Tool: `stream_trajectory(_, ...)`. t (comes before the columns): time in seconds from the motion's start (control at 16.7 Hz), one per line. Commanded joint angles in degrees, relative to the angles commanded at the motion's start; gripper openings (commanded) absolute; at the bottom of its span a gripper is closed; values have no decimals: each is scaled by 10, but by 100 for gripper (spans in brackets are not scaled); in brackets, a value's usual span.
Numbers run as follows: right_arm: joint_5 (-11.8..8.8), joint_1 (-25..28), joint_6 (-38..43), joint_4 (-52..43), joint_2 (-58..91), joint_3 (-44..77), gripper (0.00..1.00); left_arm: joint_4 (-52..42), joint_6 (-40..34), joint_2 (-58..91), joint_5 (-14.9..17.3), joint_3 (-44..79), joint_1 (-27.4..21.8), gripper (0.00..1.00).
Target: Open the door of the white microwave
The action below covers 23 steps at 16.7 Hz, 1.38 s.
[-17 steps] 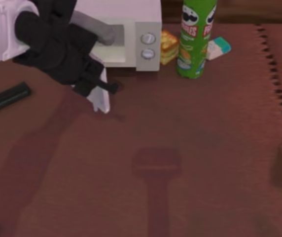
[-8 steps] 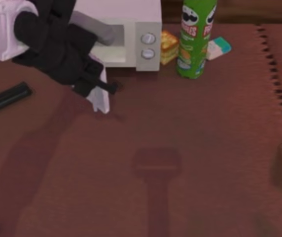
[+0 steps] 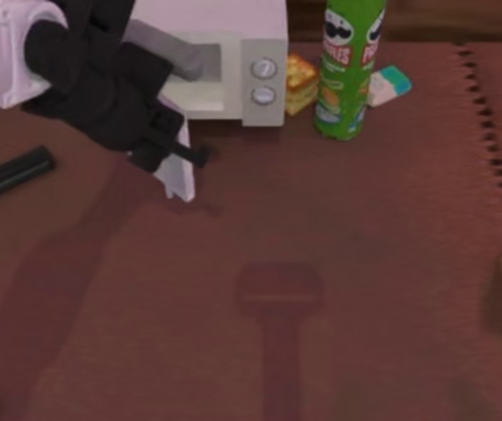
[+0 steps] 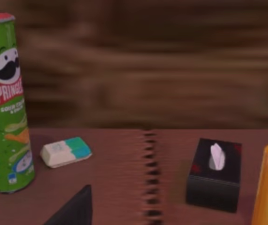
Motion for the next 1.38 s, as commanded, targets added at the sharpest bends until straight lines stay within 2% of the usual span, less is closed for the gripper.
stream_trajectory(0.36,0,0,0,0,0,0,100,-1,7,-1,8,-3,1,0)
stream_trajectory(0.78,0,0,0,0,0,0,100,-16,99,-25,54,-28,39,0)
stream_trajectory(1.38,0,0,0,0,0,0,100,-16,101,-26,55,-28,40,0)
